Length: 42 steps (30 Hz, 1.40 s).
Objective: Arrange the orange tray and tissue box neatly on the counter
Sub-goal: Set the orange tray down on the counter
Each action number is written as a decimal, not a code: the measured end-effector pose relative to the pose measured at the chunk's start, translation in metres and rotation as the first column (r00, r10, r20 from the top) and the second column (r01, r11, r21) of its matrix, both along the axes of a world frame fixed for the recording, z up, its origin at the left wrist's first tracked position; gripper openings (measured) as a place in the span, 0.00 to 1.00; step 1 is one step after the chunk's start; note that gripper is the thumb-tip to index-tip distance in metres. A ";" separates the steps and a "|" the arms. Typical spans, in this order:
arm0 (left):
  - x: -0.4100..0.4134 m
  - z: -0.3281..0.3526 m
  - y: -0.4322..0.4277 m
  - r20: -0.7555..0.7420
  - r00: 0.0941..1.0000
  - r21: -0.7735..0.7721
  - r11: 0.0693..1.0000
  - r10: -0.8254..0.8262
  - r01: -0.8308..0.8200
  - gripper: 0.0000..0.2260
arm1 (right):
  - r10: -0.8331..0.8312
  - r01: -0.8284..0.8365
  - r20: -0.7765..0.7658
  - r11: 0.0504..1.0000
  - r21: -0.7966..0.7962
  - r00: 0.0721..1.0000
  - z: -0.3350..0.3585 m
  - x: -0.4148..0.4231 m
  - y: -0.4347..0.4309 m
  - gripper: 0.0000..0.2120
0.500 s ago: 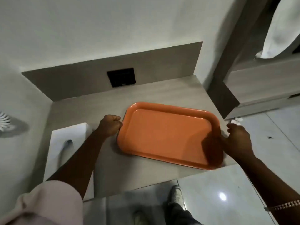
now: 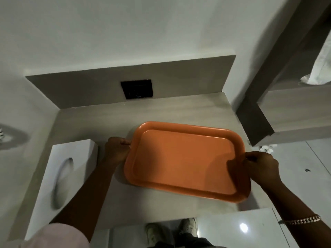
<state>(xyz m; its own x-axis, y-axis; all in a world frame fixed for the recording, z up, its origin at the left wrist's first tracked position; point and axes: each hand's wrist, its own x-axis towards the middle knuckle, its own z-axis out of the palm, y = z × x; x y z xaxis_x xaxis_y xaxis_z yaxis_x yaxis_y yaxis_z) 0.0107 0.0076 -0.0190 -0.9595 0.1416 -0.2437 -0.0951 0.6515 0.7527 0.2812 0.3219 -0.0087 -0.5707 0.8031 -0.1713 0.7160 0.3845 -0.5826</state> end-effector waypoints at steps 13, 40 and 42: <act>-0.017 -0.002 -0.014 -0.014 0.985 0.047 0.984 0.171 -0.170 0.11 | 0.139 -0.140 0.020 0.990 0.022 0.990 0.013 -0.106 0.025 0.10; 0.148 -0.046 0.001 -0.411 0.660 -0.584 0.737 -0.629 0.339 0.35 | 0.586 -0.583 0.141 0.691 0.427 0.798 -0.049 -0.033 -0.123 0.37; 0.156 -0.054 -0.003 -0.363 0.666 -0.617 0.704 -0.651 0.352 0.34 | 0.566 -0.580 0.176 0.691 0.433 0.806 -0.060 -0.027 -0.130 0.39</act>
<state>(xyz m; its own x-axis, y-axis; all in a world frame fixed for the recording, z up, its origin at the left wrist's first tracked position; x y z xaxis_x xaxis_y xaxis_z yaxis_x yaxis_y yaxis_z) 0.1664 0.0047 -0.0726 -0.7495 0.6557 0.0911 0.6610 0.7336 0.1578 0.2547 0.1922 -0.0685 -0.9463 0.3089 0.0957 0.2820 0.9331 -0.2231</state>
